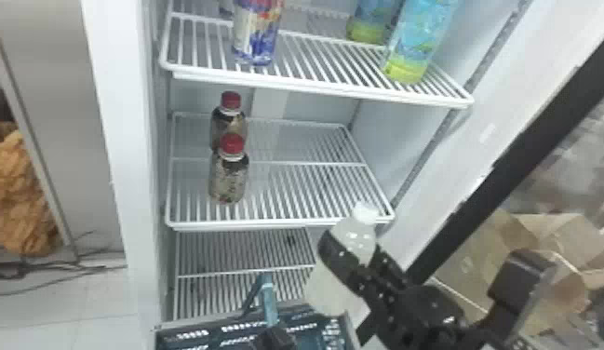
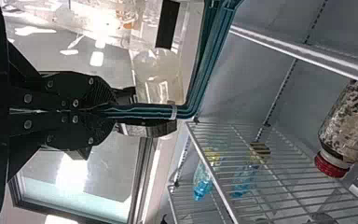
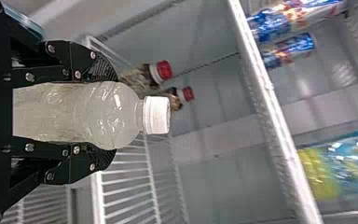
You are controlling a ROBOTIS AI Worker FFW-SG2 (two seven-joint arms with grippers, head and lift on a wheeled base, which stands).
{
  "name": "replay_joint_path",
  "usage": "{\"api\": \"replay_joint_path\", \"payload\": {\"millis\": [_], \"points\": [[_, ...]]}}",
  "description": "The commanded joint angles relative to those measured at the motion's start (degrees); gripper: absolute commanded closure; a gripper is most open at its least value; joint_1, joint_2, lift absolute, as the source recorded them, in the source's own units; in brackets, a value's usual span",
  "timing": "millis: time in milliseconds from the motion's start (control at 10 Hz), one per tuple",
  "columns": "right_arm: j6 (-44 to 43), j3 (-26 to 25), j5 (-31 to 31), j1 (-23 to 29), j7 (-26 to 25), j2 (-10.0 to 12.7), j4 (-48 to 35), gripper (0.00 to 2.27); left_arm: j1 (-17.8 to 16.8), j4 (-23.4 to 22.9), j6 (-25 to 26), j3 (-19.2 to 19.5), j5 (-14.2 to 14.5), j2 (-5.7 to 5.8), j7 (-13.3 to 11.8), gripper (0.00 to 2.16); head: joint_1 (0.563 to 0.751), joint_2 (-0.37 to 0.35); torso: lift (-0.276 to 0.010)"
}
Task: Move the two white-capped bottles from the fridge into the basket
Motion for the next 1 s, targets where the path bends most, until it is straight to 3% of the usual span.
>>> {"api": "replay_joint_path", "payload": {"millis": [0, 700, 900], "points": [[4.26, 0.63, -0.6, 1.46, 0.13, 0.15, -1.42, 0.79, -0.08, 0.0, 0.06, 0.02, -0.01, 0.0, 0.0, 1.12, 0.695, -0.35, -0.26], [20.43, -1.2, -0.14, 3.99, -0.22, 0.07, -6.91, 0.79, -0.36, 0.0, 0.06, -0.09, -0.12, 0.27, 0.0, 1.12, 0.695, -0.35, -0.26], [21.27, -1.2, 0.32, 3.42, -0.31, -0.02, -6.07, 0.53, -0.36, 0.0, 0.06, -0.09, -0.12, 0.35, 0.09, 1.12, 0.695, -0.35, -0.26]]}}
